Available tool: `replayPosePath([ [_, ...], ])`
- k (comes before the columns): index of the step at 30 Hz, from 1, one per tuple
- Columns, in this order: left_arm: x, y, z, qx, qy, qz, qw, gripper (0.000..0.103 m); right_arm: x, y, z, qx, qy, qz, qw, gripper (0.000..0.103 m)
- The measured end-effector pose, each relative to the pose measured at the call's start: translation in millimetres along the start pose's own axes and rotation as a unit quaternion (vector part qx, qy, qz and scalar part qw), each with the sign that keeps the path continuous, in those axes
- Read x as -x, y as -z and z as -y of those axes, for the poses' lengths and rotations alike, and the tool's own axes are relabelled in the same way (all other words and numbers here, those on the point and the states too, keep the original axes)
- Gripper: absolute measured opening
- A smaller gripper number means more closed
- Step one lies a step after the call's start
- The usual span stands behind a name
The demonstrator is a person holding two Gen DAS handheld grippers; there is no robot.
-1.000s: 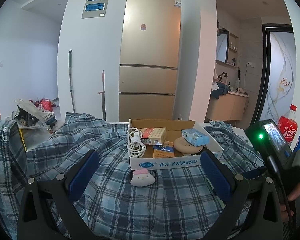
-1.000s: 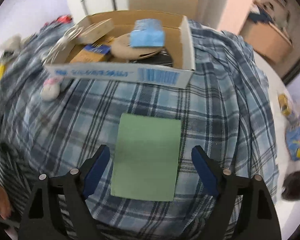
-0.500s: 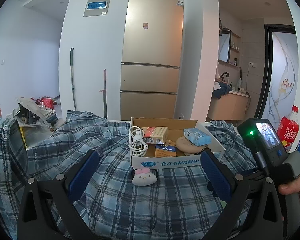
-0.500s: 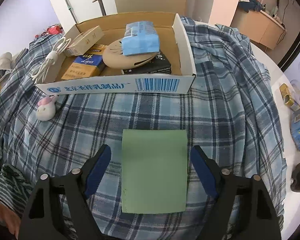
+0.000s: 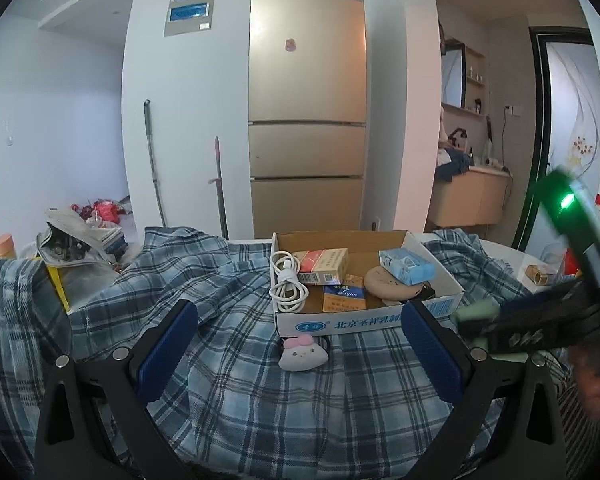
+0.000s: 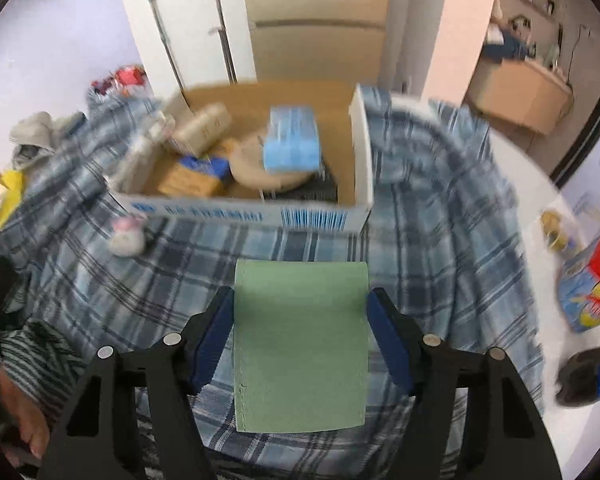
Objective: Organize soft objects
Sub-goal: 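Close the right gripper on the green card and lift it, then grasp the pink-bowed bunny plush with the left gripper while the right holds the card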
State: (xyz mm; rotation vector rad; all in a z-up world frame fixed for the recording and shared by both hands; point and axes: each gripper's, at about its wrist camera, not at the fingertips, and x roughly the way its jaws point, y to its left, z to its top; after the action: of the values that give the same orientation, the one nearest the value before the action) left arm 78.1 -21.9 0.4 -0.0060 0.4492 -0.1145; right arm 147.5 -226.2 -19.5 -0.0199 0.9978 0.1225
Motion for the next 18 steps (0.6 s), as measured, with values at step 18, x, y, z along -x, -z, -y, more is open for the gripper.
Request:
replayPosePath([
  [18, -50, -43, -2, -0.018, 0.011, -0.069, 0.9974, 0.081, 42, -22, 1, -0.021, -0.004, 0.209, 0.978, 0.067],
])
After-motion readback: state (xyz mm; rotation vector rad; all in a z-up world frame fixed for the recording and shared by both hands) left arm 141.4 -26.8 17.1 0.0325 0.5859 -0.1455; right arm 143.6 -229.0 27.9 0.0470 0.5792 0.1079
